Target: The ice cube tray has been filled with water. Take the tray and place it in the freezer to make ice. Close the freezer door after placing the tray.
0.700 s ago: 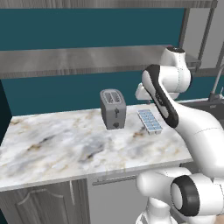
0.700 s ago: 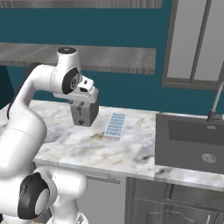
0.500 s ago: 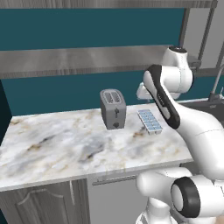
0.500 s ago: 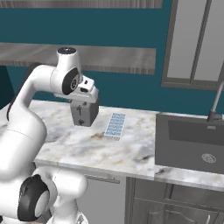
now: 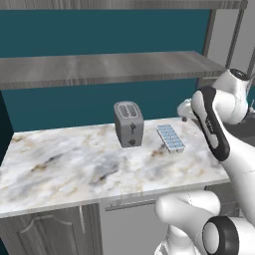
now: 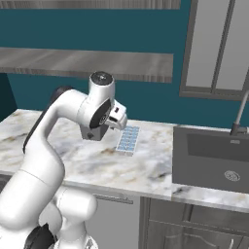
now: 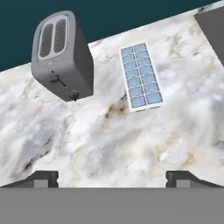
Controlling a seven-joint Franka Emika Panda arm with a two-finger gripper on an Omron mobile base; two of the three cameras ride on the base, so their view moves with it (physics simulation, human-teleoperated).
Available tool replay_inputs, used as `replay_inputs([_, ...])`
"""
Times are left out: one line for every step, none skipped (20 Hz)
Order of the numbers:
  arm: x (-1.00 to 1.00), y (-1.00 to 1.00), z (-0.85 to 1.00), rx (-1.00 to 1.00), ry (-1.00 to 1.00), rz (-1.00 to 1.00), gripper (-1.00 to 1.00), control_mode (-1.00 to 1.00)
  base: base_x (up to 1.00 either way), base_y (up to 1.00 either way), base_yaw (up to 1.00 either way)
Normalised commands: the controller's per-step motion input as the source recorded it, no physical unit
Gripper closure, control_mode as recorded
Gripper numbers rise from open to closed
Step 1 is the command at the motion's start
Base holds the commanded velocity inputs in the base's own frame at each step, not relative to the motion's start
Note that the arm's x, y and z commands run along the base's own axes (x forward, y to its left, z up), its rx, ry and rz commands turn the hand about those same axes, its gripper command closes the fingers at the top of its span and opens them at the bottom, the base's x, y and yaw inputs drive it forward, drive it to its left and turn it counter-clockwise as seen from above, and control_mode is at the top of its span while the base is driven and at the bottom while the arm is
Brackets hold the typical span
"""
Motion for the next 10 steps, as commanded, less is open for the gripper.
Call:
replay_inputs([0.0,-0.44,-0.38,0.14,0.0,-0.09,-1.0,-1.0,0.0,0.0,0.0])
replay_inputs([0.0,-0.46,-0.4,0.16,0.0,-0.09,-1.0,-1.0,0.0,0.0,0.0])
replay_inputs([0.0,-0.49,-0.44,0.17,0.0,-0.09,-1.0,-1.0,0.0,0.0,0.0])
replay_inputs([0.0,-0.47,-0.47,0.16,0.0,-0.09,-1.0,-1.0,0.0,0.0,0.0])
replay_inputs([0.0,-0.43,-0.51,0.16,0.0,-0.08,-1.0,-1.0,0.0,0.0,0.0])
replay_inputs([0.0,-0.4,-0.58,0.17,0.0,-0.08,-1.0,-1.0,0.0,0.0,0.0])
replay_inputs([0.06,-0.43,-0.6,0.18,0.0,-0.08,-1.0,-1.0,0.0,0.0,0.0])
replay_inputs([0.12,-0.44,-0.61,0.2,0.05,-0.09,-1.0,-1.0,0.0,0.0,0.0])
replay_inputs([0.19,-0.45,-0.61,0.21,0.08,-0.09,-1.0,-1.0,0.0,0.0,0.0])
replay_inputs([0.21,-0.39,-0.61,0.23,0.08,-0.09,-1.0,-1.0,0.0,0.0,0.0])
